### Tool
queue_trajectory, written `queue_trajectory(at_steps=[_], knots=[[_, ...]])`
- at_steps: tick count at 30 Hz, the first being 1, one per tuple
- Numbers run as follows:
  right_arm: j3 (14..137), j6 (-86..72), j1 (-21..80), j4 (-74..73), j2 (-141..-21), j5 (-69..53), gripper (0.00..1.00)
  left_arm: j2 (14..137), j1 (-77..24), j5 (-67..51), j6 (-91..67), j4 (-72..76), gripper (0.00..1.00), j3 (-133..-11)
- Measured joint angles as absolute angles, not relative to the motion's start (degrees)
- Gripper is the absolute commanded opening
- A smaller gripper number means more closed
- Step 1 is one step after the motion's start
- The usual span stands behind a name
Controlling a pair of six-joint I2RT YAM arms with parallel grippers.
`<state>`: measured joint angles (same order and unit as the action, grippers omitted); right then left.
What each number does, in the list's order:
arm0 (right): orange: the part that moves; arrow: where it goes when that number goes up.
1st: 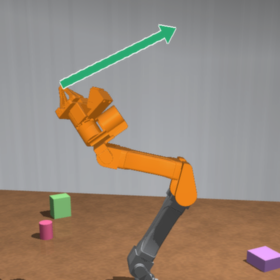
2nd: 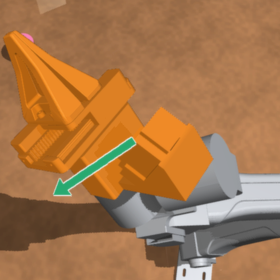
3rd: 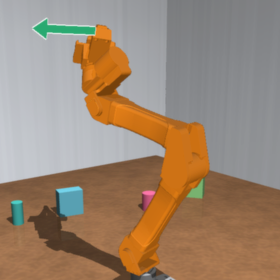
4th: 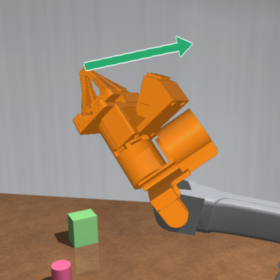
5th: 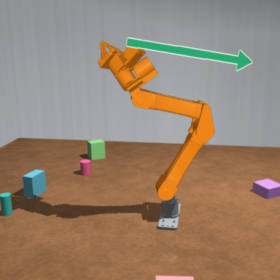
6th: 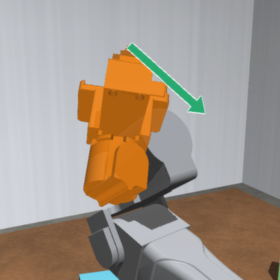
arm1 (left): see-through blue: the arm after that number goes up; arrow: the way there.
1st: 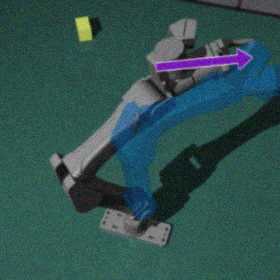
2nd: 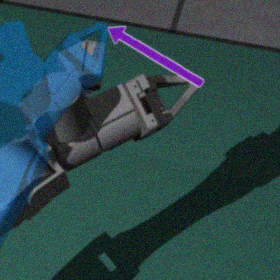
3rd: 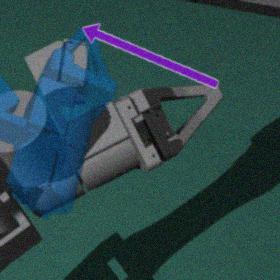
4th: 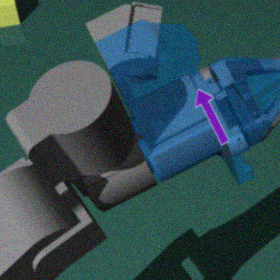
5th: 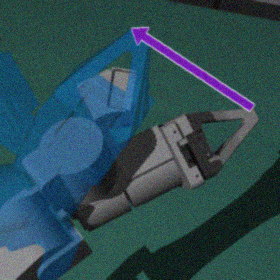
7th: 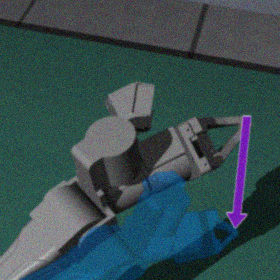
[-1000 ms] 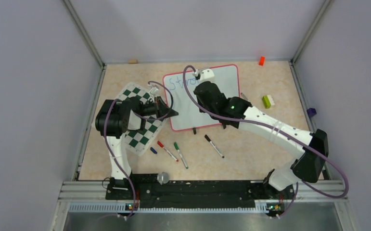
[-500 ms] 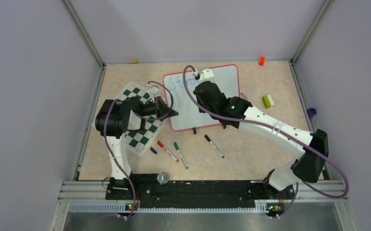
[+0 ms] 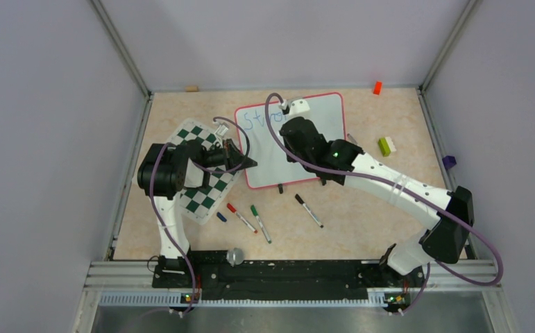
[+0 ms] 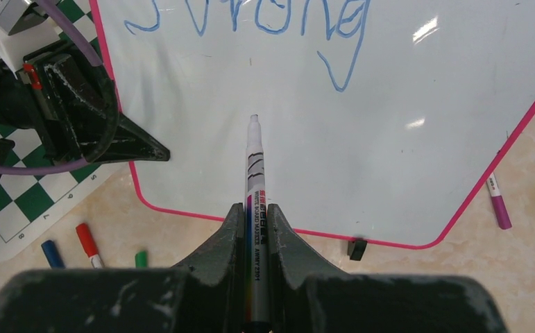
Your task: Write a sentence on the whiteboard
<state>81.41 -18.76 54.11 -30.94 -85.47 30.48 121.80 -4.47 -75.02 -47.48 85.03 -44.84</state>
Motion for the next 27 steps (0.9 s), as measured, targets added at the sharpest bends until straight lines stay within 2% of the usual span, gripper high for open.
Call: queue_trajectory(at_steps=[15, 27], knots=[[84.2, -20.9, 51.9, -33.9, -86.3, 29.6, 0.0, 121.8, -4.3, -74.4, -47.7, 85.8, 0.0, -44.2], [93.1, -19.5, 52.4, -33.8, -98.0, 25.8, 0.0, 121.8, -4.3, -74.3, -47.9, 85.9, 0.0, -44.1]])
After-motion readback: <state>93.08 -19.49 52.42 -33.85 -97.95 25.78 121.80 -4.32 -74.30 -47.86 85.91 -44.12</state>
